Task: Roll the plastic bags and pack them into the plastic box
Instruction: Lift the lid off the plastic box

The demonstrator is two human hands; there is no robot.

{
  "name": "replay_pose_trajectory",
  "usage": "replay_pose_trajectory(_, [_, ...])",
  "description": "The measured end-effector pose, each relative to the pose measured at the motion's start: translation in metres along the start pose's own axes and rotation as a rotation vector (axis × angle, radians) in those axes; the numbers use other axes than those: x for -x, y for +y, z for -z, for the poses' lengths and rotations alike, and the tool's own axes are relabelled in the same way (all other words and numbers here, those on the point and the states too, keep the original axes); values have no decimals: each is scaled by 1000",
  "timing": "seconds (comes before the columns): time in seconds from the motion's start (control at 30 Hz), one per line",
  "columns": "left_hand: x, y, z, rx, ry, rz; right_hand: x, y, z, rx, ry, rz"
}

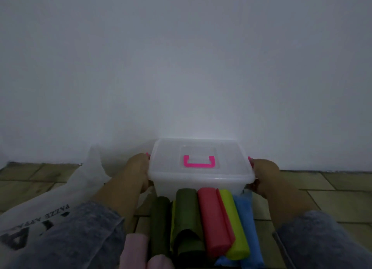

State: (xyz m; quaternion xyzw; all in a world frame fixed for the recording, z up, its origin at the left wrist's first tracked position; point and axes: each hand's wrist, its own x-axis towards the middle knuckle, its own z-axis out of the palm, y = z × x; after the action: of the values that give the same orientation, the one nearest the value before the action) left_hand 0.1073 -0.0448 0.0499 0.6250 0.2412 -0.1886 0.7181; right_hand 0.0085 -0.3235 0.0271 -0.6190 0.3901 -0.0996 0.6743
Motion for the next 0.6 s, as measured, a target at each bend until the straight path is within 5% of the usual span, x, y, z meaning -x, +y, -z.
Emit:
replay_pose_trajectory(0.07, [-2, 1, 2, -112, 34, -119, -2, 2, 9, 25, 10, 36])
replay_pose_trajectory(0.17, [1, -1, 5, -450, 175, -497, 9, -3, 13, 307, 228, 513])
replay_pose_trajectory(0.23, [8, -14, 8, -470, 72, -558, 32, -11, 10, 553, 48, 786])
replay_pose_trajectory(0.3, [12, -33, 11, -407, -48, -536, 52, -9, 5, 956, -180, 864])
replay_pose_trajectory(0.37, [14, -46, 14, -441, -85, -573, 59, -5, 1, 1259, -176, 951])
replay_pose_trajectory(0.6, [19, -54, 23, -628, -140, -693, 69, -25, 0, 1224, -143, 985])
